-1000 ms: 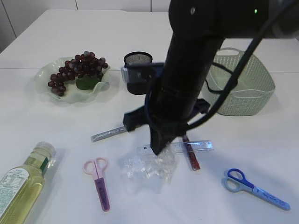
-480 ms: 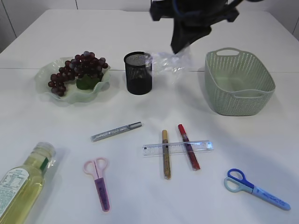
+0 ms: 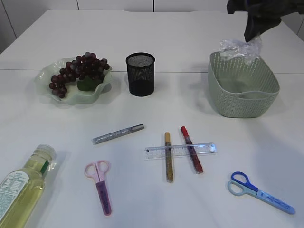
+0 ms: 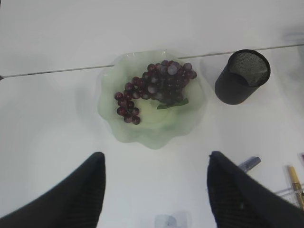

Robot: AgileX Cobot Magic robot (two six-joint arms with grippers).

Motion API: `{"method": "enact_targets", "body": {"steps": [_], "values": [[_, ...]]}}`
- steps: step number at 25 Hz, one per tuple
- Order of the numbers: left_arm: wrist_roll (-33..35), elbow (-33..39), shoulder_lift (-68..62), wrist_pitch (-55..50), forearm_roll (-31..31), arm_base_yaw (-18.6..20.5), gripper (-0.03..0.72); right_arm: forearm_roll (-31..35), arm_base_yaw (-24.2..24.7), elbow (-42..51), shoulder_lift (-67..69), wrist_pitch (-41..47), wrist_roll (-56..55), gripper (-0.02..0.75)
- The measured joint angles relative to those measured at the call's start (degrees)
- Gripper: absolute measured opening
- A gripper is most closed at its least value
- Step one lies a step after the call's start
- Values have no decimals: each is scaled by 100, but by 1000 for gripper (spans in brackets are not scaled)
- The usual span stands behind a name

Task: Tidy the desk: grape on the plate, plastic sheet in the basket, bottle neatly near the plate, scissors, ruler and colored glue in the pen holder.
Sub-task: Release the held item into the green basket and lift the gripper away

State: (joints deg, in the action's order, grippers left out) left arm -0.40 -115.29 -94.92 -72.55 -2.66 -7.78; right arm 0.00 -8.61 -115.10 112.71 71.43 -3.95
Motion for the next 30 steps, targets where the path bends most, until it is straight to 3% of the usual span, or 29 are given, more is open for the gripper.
{"method": "enact_targets", "body": {"steps": [11, 21, 24, 27, 30], "values": [[0, 0, 0, 0, 0, 0, 487, -172, 323, -1484, 1559, 0, 0, 15], [0, 0, 0, 0, 0, 62, 486, -409, 781, -1587, 2002, 0, 0, 22], [-23, 0, 9, 0, 0, 34, 486, -373, 845, -1599, 2002, 0, 0, 156], [-54, 0, 9, 0, -13, 24, 486, -302, 845, -1599, 2007, 0, 0, 430], [-68, 0, 9, 0, -13, 24, 486, -277, 845, -1599, 2039, 0, 23, 568]]}}
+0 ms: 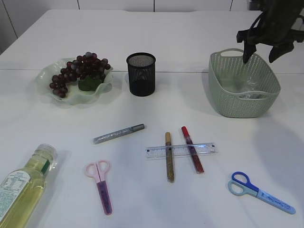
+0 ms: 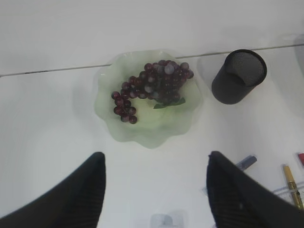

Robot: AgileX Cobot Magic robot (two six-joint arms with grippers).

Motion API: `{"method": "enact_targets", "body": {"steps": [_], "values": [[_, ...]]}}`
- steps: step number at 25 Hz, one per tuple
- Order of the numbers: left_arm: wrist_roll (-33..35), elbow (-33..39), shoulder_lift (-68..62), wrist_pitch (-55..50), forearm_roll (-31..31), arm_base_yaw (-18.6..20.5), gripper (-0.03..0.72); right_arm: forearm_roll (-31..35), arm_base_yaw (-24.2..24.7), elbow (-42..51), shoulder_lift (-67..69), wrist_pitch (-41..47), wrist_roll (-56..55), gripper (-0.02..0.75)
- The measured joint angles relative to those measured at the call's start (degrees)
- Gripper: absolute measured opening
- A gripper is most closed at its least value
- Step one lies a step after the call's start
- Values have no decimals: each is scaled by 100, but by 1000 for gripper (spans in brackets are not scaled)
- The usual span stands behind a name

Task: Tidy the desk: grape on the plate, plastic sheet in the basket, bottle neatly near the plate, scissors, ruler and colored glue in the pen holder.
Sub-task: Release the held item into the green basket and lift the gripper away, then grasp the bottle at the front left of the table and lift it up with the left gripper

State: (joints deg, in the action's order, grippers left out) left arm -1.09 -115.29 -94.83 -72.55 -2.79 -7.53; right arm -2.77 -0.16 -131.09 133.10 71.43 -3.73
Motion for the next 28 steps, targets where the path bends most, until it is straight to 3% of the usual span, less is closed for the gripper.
{"method": "enact_targets", "body": {"steps": [5, 14, 22, 28], "values": [[-85, 427, 92, 0, -12, 0, 486, 350, 0, 0, 38, 0, 26, 552], [-506, 2853, 971, 34, -60, -235, 529, 905, 0, 131, -770, 0, 39, 519], [-891, 4428, 1377, 122, -10, -652, 561, 1148, 0, 1872, -2454, 0, 39, 517], [-959, 4940, 1234, 146, 194, -859, 578, 1227, 0, 3400, -3918, 0, 39, 514]]}}
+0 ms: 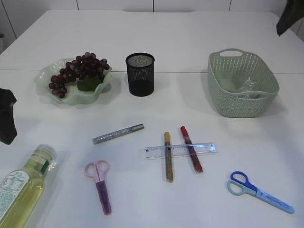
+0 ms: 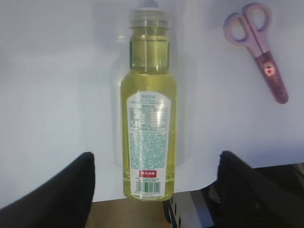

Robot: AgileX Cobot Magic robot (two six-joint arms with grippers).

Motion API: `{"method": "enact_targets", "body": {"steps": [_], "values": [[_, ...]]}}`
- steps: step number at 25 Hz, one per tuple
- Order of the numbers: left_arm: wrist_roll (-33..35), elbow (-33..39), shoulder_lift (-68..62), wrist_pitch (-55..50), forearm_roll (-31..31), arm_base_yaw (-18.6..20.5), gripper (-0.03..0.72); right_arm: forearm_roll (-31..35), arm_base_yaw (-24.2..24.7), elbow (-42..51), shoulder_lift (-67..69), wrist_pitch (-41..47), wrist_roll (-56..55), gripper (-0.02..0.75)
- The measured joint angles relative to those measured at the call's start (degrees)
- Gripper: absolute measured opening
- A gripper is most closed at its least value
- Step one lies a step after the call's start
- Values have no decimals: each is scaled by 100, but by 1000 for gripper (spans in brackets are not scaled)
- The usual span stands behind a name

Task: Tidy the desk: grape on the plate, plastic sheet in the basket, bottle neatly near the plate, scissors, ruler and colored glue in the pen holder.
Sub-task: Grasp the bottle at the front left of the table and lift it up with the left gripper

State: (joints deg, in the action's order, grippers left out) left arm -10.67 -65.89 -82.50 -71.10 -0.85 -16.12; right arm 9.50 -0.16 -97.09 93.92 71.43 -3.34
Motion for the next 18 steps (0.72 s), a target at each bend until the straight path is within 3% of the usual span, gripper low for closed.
{"method": "enact_targets", "body": {"steps": [8, 18], "values": [[-186, 26, -731, 70, 291, 0, 597, 34, 0, 1350, -1348, 13, 24, 512], [-206, 26, -1934, 170, 403, 0, 597, 56, 0, 1465, -1876, 22, 37, 512]]}}
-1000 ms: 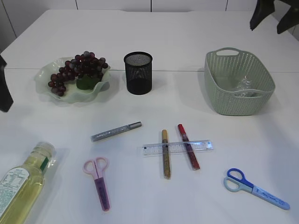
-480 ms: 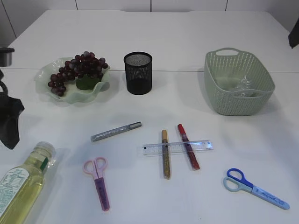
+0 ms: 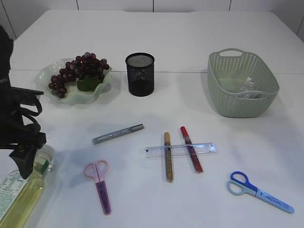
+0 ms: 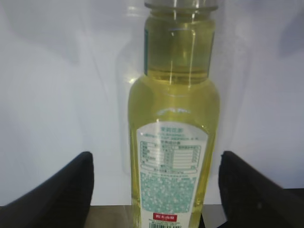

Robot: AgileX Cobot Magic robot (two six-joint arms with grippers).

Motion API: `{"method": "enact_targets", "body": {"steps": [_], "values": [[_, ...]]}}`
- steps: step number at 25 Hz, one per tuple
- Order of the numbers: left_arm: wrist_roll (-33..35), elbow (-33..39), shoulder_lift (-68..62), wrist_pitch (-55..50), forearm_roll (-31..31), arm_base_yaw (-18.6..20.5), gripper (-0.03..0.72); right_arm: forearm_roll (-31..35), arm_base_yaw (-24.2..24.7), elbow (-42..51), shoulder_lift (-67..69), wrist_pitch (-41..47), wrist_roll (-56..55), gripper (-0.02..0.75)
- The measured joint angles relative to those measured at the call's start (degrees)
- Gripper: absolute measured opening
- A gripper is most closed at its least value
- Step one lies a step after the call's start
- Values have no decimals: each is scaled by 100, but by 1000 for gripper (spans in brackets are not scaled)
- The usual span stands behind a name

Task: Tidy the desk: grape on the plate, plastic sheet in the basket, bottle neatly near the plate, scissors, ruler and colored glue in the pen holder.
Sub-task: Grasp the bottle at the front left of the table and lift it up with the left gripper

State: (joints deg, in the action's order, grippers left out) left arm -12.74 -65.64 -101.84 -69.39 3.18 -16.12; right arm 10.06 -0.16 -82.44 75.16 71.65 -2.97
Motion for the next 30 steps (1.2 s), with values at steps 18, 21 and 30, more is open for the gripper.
{"method": "enact_targets", "body": {"steps": [18, 21, 30], "values": [[204, 0, -889, 442, -318, 0, 587, 0, 0, 9, 0, 0, 31, 512], [224, 0, -1067, 455, -318, 0, 587, 0, 0, 9, 0, 0, 31, 512], [224, 0, -1136, 503, -318, 0, 587, -21, 0, 9, 0, 0, 44, 512]]}}
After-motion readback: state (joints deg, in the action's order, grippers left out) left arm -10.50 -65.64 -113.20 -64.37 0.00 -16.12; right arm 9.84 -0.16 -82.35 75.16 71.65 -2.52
